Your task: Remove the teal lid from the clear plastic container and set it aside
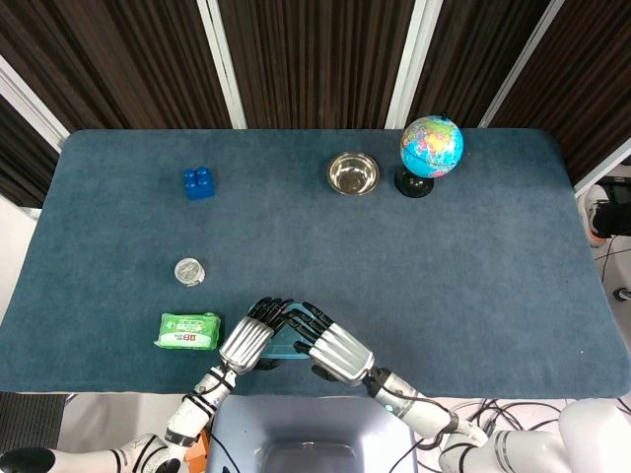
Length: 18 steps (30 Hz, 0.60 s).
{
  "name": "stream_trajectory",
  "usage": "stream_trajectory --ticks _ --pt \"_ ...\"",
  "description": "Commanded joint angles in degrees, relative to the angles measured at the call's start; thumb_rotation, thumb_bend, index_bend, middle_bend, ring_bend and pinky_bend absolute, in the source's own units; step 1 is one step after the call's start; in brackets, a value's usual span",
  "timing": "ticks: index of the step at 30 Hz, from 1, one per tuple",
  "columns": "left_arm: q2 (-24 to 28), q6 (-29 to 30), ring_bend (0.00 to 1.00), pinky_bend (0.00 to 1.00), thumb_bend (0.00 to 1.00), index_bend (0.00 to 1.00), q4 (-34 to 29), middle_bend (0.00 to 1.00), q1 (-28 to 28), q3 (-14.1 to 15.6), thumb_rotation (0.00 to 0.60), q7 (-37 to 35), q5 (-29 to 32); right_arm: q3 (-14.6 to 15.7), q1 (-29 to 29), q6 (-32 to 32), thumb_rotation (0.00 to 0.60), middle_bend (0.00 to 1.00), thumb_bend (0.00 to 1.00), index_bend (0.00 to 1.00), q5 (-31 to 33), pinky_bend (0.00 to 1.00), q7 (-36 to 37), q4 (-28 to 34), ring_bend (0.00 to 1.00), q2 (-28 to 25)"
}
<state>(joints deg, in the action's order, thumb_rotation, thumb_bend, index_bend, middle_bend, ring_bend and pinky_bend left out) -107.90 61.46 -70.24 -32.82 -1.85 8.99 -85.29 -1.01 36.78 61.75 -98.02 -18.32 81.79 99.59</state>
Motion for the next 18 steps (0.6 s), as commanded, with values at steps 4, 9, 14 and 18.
stream_trajectory --ticks 4,9,14,18 --pt "0.2 -0.4 0.39 0.44 0.25 0.24 0.1 0.38 0.1 0.2 0.6 -0.3 0.4 -0.3 0.8 -0.1 0.6 0.0 0.22 0.49 0.2 0.0 -0.3 -3.3 0.0 3.4" --pt "0.5 -0.3 0.39 0.43 0.25 0.24 -0.1 0.38 0.3 0.5 0.6 -0.2 0.3 -0.3 0.8 0.3 0.6 0.0 0.22 0.51 0.3 0.0 -1.2 -3.8 0.0 3.6" --pt "0.5 -0.4 0.39 0.43 0.25 0.24 -0.2 0.38 0.3 0.7 0.6 0.0 0.3 -0.5 0.9 0.2 0.6 0.0 0.22 0.52 1.1 0.0 -1.1 -4.1 0.0 3.5" --pt "0.3 -0.5 0.39 0.43 0.25 0.24 0.0 0.38 0.3 1.0 0.6 0.1 0.1 -0.7 1.1 0.0 0.6 0.0 0.22 0.54 1.5 0.0 -1.5 -4.5 0.0 3.7"
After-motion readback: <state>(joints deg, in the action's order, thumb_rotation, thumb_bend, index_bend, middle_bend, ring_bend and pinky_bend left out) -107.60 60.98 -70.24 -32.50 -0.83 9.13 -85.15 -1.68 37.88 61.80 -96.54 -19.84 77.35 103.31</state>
